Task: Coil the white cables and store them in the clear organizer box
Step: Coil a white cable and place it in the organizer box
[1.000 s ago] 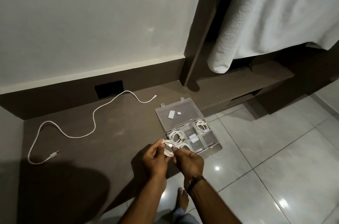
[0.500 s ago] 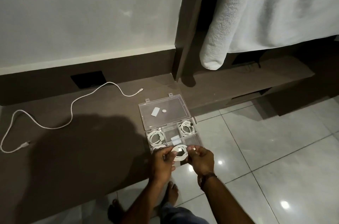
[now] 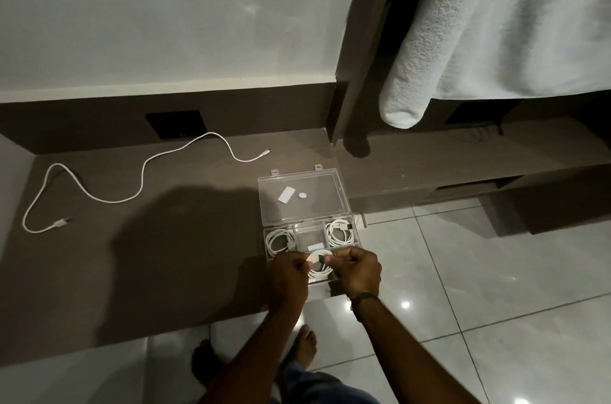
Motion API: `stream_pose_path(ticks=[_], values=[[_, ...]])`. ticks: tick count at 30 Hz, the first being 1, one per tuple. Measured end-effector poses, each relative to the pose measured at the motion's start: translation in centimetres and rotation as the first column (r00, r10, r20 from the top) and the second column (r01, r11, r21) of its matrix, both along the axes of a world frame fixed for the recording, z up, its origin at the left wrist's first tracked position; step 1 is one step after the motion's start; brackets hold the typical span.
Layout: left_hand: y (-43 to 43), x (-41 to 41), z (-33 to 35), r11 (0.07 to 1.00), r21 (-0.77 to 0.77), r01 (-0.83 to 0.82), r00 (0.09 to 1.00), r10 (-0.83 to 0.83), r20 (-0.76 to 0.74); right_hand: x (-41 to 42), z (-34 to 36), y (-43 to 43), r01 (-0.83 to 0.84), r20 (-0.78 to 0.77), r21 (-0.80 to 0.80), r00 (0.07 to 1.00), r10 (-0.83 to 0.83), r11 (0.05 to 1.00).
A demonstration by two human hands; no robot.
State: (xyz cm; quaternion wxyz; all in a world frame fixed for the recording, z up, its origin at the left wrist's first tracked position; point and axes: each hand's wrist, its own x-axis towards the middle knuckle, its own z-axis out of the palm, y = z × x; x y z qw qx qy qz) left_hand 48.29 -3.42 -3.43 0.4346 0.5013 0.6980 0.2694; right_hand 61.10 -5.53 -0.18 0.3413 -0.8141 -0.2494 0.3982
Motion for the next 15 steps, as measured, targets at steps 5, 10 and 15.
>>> stream_pose_path(ticks=[5, 10, 15], values=[[-0.3, 0.2, 1.2, 0.989, 0.042, 0.140, 0.968, -0.128, -0.218, 0.1, -0.1, 0.3, -0.144, 0.155, -0.015, 0.977, 0.144, 0.989], [-0.2, 0.0, 1.7, 0.962, 0.167, 0.215, 0.919, -0.142, -0.367, 0.1, 0.4, 0.4, -0.322, 0.343, -0.095, 0.878, 0.335, 0.942], [-1.1, -0.8, 1.0, 0.891, 0.080, 0.447, 0.786, -0.349, -0.510, -0.5, 1.1, 0.7, -0.444, 0.475, -0.241, 0.722, 0.504, 0.863]])
